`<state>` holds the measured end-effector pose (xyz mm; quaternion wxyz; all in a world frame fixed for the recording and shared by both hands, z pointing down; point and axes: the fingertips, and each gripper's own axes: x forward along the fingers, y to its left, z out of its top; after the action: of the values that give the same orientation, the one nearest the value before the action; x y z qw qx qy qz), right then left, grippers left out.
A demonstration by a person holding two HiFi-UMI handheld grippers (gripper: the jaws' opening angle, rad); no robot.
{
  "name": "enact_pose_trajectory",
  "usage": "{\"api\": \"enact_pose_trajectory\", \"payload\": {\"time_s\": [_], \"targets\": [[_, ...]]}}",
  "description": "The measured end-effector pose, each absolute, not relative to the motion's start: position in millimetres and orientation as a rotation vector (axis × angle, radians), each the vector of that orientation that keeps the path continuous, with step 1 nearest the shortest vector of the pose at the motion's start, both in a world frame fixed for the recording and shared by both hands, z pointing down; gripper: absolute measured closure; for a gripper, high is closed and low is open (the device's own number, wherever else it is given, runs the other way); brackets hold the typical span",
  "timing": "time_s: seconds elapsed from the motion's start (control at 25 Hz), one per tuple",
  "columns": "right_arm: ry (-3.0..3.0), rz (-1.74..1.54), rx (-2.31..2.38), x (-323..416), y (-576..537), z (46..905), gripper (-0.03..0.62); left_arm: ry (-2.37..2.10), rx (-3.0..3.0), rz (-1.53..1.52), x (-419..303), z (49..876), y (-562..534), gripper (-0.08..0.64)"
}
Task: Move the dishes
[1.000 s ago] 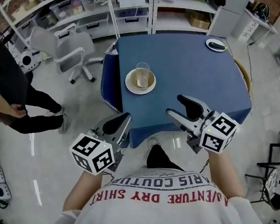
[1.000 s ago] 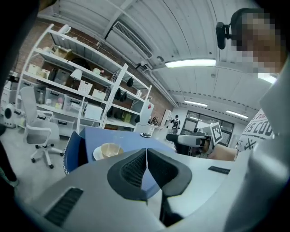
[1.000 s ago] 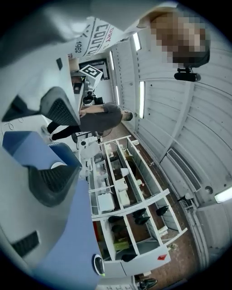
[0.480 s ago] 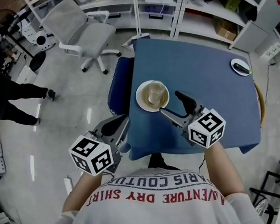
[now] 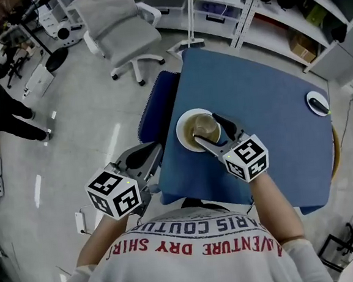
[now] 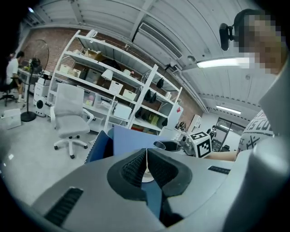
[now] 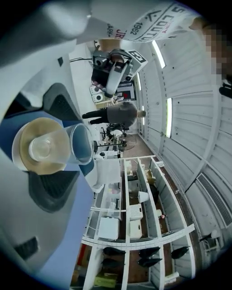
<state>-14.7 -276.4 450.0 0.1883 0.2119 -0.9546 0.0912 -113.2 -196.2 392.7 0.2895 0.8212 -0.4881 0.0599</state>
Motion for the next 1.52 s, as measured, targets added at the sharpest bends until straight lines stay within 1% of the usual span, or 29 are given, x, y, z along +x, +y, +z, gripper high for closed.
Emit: {"api": "enact_pose_trajectory", "payload": {"time_s": [0.28, 0.36, 0.96, 1.24, 1.52], "targets": [[-2.693, 0.241, 0.522, -28, -279, 464, 0.267, -1.361, 2.131, 0.148, -122, 403, -197, 0.528], [-2.697, 0.222, 0.514, -31, -279, 465, 0.302, -1.37, 2.116, 0.143, -125, 406, -198, 0.528], [-2.708, 0.23, 0.483, -31, -279, 464, 0.305, -1.422, 2.065, 0.118, -123, 414, -200, 0.528], [-2.767, 0.226, 0.505, -26, -275, 435, 0.305, -1.4, 2.085, 0.135, -121, 418, -207, 0.528], [-2.792, 0.165, 0.621, 9, -279, 394, 0.305, -1.342, 2.147, 0.155, -94, 412, -222, 0.528]]}}
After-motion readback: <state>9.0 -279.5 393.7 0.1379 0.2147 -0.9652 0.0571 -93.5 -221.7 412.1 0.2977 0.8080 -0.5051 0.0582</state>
